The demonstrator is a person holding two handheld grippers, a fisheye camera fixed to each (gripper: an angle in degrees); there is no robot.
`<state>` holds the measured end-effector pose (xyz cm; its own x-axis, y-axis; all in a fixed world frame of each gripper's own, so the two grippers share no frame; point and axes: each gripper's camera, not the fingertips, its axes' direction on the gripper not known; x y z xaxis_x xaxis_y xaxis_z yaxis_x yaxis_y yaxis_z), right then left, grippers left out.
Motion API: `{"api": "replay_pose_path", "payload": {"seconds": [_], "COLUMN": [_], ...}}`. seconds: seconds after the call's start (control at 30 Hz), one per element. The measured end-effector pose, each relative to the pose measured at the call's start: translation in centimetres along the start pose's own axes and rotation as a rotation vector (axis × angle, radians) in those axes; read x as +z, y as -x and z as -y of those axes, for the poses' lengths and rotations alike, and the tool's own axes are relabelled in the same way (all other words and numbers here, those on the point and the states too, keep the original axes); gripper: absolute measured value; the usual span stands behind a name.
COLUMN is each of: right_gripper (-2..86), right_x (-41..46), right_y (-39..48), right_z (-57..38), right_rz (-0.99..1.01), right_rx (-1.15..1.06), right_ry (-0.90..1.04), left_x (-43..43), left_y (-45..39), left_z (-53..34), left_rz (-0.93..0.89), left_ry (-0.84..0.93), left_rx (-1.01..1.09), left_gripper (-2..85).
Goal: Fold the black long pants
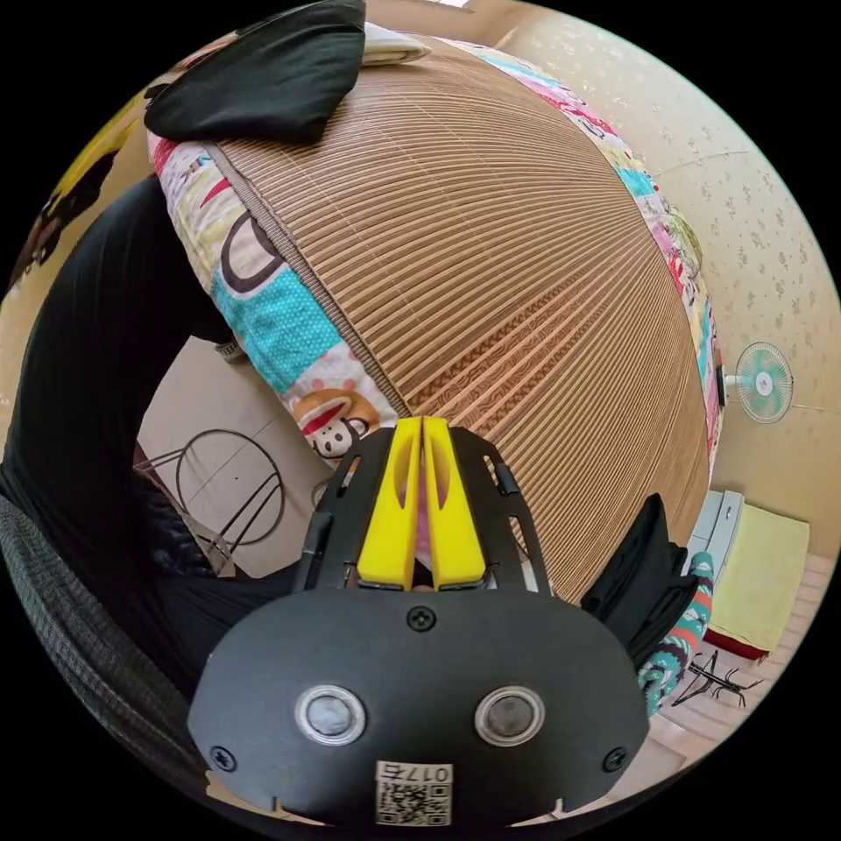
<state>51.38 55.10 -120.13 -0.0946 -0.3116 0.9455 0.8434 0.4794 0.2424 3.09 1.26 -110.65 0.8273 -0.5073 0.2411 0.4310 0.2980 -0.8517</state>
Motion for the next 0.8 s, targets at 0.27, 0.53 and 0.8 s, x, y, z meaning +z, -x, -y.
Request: {"api": "replay_pose_path", "payload": {"seconds": [0.27, 0.53, 0.8], "right_gripper": [0.3, 0.3, 0.3], "right_x": [1.1, 1.5, 1.7], "right_y": [-3.8, -5.9, -8.6], "right_z": [0.9, 2.2, 1.9], "right_rz": [0.081, 0.09, 0.155], "right_rx": [0.046, 0.05, 0.178], "right_ry": [0.04, 0.069, -0.011], "left_x": [-4.4, 10.9, 23.7], "left_y": [-15.6, -16.7, -8.9], "left_z": [3.3, 12.5, 11.7], "left_rz": [0.452, 1.191, 0.752], "left_ry": [-0.224, -0.103, 0.05], "left_rx": [0.759, 1.075, 1.15], "left_gripper": [8.7, 17.8, 4.0]}}
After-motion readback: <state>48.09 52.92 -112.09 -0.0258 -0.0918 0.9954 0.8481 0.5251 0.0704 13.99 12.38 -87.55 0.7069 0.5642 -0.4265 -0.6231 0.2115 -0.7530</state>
